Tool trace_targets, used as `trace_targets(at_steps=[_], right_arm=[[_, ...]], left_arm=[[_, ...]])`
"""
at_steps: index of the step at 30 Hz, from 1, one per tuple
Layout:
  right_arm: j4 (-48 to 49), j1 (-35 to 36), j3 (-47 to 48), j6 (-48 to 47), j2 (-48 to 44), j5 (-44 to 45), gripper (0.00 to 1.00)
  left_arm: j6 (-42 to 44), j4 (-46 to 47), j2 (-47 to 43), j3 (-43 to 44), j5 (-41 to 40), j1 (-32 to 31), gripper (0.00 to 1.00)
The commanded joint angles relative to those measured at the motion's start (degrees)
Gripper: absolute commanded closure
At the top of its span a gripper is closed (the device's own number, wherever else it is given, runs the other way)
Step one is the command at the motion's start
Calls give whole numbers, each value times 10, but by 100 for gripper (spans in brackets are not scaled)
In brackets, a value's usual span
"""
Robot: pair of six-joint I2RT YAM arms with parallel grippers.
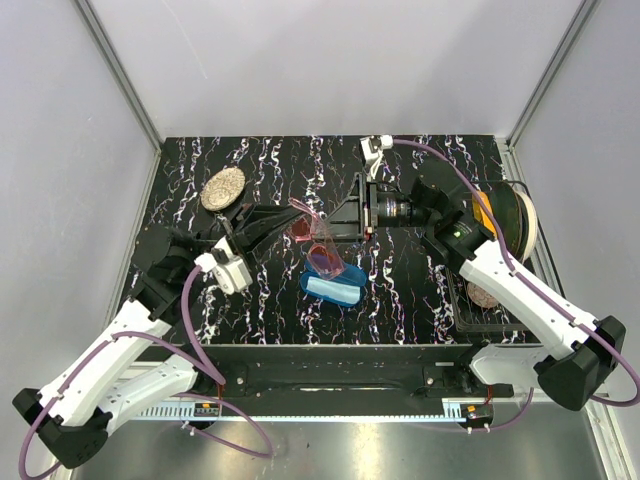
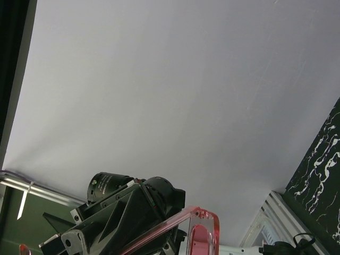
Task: Organize the sunglasses
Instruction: Fold the sunglasses.
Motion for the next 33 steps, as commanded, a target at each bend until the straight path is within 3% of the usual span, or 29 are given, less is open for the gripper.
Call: trace_targets(at_steps=[1, 5, 11, 13, 14, 15, 19, 24, 27, 29, 31, 33], right_arm=[[28, -2, -2, 2, -1, -20, 51], [31, -2, -7, 4, 0, -23, 65], [33, -2, -8, 9, 5, -21, 78], [41, -2, -10, 17, 6, -21, 89], [43, -2, -13, 20, 8, -21, 94], [47, -3, -15, 28, 9, -21, 100], [78, -2, -26, 53, 11, -14, 100], [92, -2, -30, 70, 13, 2, 100], [99, -2, -28, 73, 16, 9, 100], [102, -2, -26, 71, 18, 10, 100], [101, -2, -24, 68, 19, 11, 100], [97, -2, -23, 60, 22, 11, 100]], left_arm=[[12, 42, 3, 24, 19, -2, 100], [7, 50, 5, 23, 19, -3, 100], [0, 45, 5, 25, 30, -2, 100], [-4, 33, 6, 30, 35, -2, 97], [-3, 25, 5, 32, 38, -3, 95], [-5, 11, 5, 34, 37, -3, 85], [-18, -12, -7, 29, 29, -3, 61], [-58, -19, -51, -2, -4, -3, 45], [-109, -13, -93, -33, -46, -3, 40], [-227, -13, -119, -47, -133, -3, 38], [-332, -76, -119, 4, -284, -3, 37], [-354, -177, -94, 48, -366, -2, 44]])
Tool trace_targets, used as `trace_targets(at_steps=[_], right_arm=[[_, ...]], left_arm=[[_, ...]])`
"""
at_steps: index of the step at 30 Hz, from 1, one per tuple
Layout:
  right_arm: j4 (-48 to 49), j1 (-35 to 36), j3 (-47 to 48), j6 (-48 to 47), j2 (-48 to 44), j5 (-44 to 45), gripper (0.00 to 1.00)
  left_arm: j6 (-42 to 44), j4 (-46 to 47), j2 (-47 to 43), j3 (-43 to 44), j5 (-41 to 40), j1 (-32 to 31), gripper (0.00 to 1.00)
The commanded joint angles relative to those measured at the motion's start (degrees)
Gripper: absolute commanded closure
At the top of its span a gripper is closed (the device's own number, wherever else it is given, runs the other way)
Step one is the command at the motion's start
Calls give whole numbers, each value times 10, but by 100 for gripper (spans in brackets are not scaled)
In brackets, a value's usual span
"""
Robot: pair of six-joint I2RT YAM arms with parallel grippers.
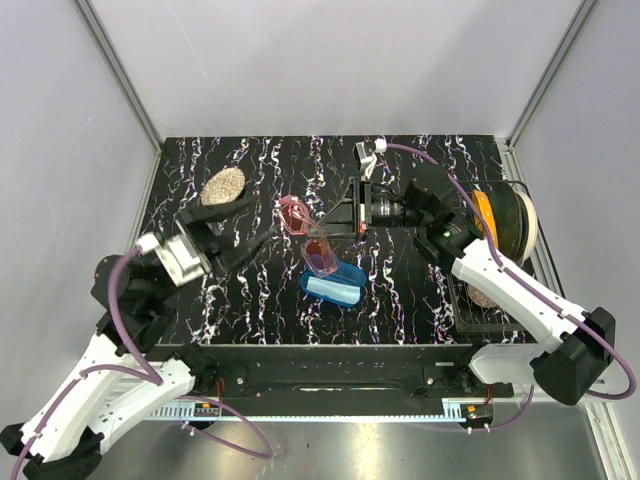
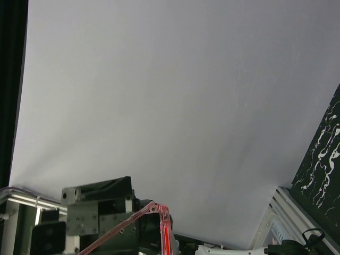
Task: Organize the sunglasses
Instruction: Fold the sunglasses.
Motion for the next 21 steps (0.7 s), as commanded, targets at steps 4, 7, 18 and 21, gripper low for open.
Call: trace_targets(at_steps=[4, 7, 18, 21], right_arm=[[10, -1, 12, -29, 3, 12, 100], [-6, -1, 15, -46, 1, 14, 100], [-15, -1, 31, -44, 6, 25, 100], [-24, -1, 41, -47, 3, 27, 100]], left_arm=[[-275, -131, 69, 138, -323, 0, 52], [-309, -108, 110, 162, -328, 0, 60], [-241, -118, 175, 153, -4, 0, 80], [-233, -116, 164, 128, 55, 1, 80]])
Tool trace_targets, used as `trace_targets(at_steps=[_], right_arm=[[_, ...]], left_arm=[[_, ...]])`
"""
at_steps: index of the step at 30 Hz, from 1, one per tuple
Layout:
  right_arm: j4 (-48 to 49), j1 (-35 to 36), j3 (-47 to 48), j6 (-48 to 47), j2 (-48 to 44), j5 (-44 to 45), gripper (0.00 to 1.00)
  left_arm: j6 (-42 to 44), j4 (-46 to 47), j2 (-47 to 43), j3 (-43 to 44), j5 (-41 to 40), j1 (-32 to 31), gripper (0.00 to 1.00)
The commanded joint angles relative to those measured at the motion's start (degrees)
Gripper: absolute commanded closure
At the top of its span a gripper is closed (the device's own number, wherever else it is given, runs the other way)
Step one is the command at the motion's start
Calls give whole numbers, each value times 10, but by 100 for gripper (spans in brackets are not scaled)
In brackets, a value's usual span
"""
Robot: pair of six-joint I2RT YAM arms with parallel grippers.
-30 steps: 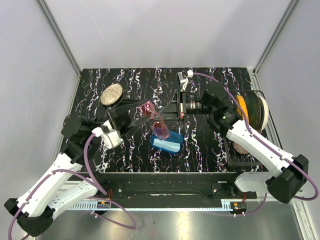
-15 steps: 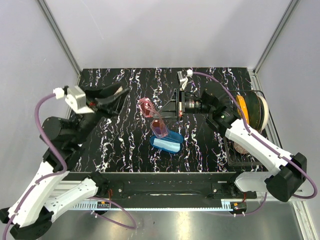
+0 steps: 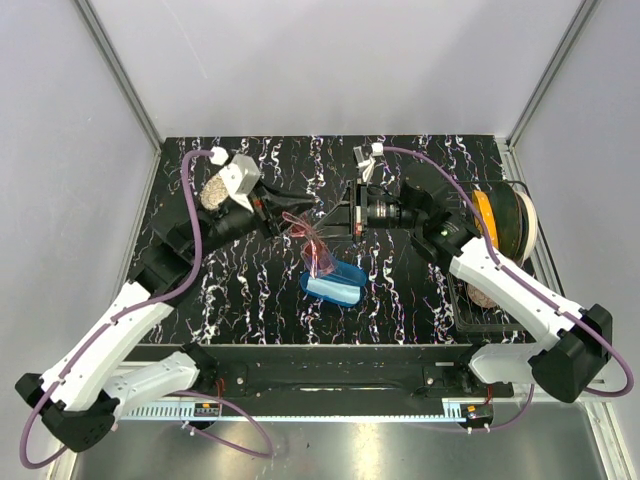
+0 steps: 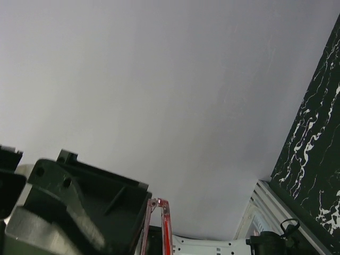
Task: Organize the sunglasses
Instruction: Fold the sunglasses.
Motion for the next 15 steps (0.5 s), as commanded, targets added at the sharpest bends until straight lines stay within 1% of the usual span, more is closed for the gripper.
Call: trace_targets(at_steps=[1, 2, 5, 7, 8, 9, 10, 11, 12, 13, 14, 15], right_arm=[[18, -1, 44, -12, -6, 15, 100], [17, -1, 44, -13, -5, 16, 100], [17, -1, 41, -11, -4, 21, 100], [12, -2, 36, -13, 0, 28, 100], [6, -1, 35, -14, 1, 33, 100], [2, -2, 31, -14, 2, 37, 100], [0, -2, 28, -14, 6, 51, 100], [-6, -5, 25, -14, 7, 61, 100], [-10, -6, 20, -13, 8, 71, 100], [-11, -8, 17, -13, 9, 94, 100], [-16, -10, 16, -14, 11, 105, 100], [-19, -12, 16, -16, 15, 124, 100]], left_arm=[[10, 44, -38, -25, 133, -1, 80], [9, 48, -40, -31, 132, -1, 77], [5, 58, -55, -53, 104, -1, 76], [5, 43, -68, -53, 27, 0, 74], [0, 33, -74, -41, -20, -1, 74], [-22, 13, -77, -32, -145, -1, 74], [-38, -36, -87, -23, -220, -1, 74], [-60, -63, -93, -4, -361, 0, 84], [-88, -85, -101, -1, -397, -1, 90], [-91, -101, -122, -3, -412, -1, 92], [-98, -103, -132, -13, -409, 0, 95], [-102, -104, -149, -18, -389, 0, 96]])
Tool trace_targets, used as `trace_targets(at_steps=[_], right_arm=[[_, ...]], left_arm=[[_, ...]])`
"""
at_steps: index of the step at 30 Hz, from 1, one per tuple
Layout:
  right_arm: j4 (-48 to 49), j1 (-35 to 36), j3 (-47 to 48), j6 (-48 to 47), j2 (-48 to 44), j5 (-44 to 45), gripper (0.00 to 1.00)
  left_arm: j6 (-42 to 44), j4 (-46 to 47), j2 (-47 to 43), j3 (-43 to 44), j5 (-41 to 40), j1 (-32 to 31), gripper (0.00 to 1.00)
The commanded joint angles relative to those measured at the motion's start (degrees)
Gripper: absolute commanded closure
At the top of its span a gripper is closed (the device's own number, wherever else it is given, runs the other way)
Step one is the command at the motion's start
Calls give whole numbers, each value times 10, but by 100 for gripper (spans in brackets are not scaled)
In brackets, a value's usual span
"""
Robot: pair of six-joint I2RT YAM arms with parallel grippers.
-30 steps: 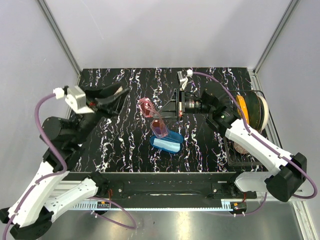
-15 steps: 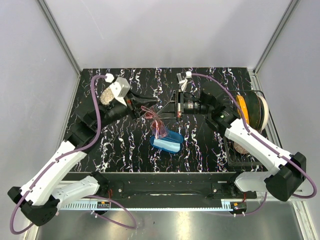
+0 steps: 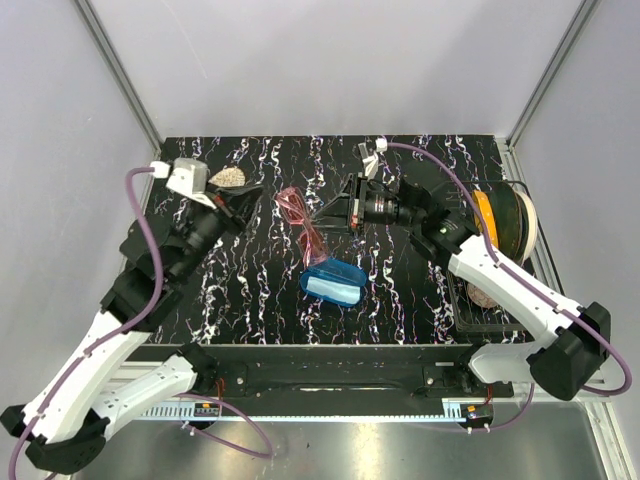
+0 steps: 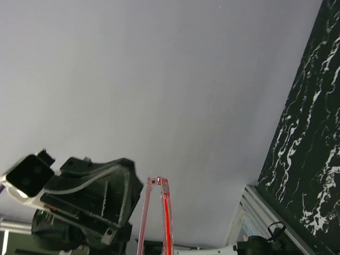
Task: Organize the sunglasses
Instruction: Fold the sunglasses.
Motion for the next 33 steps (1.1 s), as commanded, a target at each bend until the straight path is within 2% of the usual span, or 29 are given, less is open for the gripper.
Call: trace_targets(at_steps=[1, 2, 4, 5, 8, 16, 26, 33], right_arm=[[-13, -12, 9, -19, 11, 74, 100], [-19, -14, 18, -23, 16, 80, 100], [-34, -15, 27, -42, 31, 93, 100], [-42, -15, 36, -48, 35, 99, 100], [-75, -16, 52, -79, 50, 129, 100], [-113, -19, 72, -152, 64, 187, 100], [-92, -19, 48, -173, 14, 76, 100], [-79, -19, 22, -182, -53, 19, 100]], left_arm=[[-48, -48, -61, 10, -131, 1, 96], [-43, -51, -63, 12, -56, 1, 96], [-16, -67, -56, 18, 42, 1, 97], [-12, -66, -54, 18, 136, 1, 97], [-9, -52, -40, 21, 264, 1, 97], [-29, 19, -30, 6, 324, 1, 100], [-48, 101, 57, -11, 327, 1, 100], [-43, 104, 102, -12, 322, 1, 100]])
